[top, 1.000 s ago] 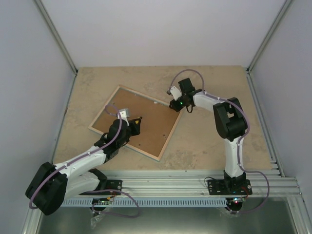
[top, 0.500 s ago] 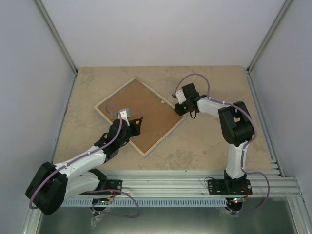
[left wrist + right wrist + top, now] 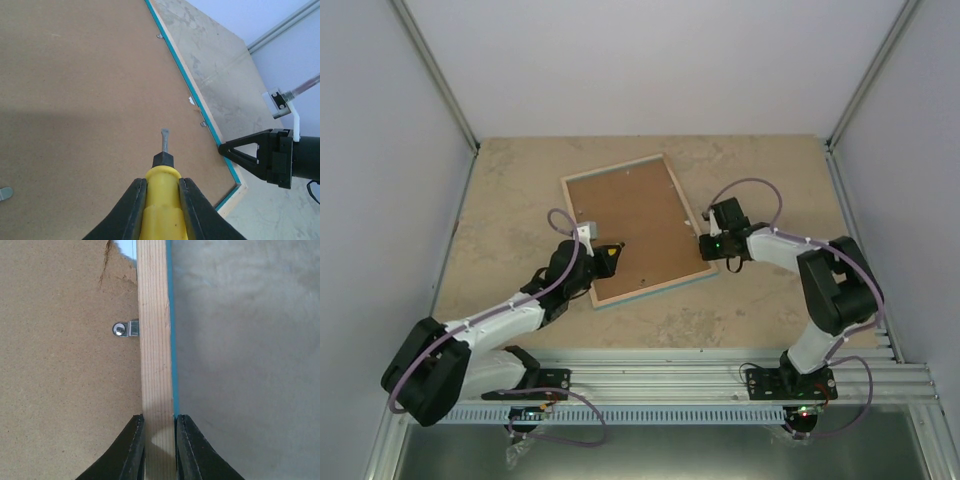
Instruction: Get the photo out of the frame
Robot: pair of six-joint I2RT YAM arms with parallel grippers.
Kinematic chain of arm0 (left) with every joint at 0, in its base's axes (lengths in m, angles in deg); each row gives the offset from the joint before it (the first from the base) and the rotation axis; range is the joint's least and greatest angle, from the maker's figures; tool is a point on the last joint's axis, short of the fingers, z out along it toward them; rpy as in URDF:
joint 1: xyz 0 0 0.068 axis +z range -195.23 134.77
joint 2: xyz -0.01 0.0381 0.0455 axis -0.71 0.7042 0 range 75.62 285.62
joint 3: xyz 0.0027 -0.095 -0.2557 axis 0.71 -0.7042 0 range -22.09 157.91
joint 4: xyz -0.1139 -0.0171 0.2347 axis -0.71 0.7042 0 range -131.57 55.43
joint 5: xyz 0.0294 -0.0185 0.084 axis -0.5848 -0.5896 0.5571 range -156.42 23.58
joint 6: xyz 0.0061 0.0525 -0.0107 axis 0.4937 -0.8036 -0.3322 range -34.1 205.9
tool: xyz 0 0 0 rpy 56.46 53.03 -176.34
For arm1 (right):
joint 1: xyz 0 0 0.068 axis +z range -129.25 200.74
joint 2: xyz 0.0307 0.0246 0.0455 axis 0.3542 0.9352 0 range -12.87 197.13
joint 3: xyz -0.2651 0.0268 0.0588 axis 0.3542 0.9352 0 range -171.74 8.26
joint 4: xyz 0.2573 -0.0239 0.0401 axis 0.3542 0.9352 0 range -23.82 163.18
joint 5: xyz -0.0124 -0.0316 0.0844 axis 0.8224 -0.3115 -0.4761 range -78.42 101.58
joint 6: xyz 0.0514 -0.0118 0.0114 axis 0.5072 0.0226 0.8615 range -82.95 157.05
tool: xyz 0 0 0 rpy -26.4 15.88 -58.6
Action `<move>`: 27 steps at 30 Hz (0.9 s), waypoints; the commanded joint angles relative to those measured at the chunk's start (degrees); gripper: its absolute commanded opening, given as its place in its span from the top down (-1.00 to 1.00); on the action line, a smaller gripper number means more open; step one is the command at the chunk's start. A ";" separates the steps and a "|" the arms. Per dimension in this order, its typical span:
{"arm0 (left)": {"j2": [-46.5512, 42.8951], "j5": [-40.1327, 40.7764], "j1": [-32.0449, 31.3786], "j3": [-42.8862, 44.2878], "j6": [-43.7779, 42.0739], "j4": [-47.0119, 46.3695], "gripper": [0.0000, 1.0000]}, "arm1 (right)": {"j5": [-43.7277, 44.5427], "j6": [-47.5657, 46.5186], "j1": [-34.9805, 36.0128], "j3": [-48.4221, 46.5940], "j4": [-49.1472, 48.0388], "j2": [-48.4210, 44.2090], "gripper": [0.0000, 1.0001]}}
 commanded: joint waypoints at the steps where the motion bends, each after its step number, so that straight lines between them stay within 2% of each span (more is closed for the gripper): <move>1: 1.50 -3.85 0.24 2.01 -0.14 -3.34 1.00 | 0.91 7.36 0.89 4.06 -2.74 -4.20 0.96; 7: 3.62 -5.60 -0.33 2.29 0.73 -4.79 1.00 | 1.56 11.97 4.63 8.70 -4.64 -7.08 0.93; 13: 6.27 -4.60 -2.65 3.50 0.95 -5.20 1.00 | 3.25 18.49 12.06 11.09 -7.21 -9.46 0.88; 17: 7.86 -3.74 -4.58 4.37 1.03 -5.34 1.00 | 2.77 18.92 15.45 10.11 -7.22 -10.36 0.65; 27: 9.59 -1.75 -8.06 5.02 1.21 -4.93 1.00 | 6.72 14.36 14.84 8.60 -3.17 -11.34 0.40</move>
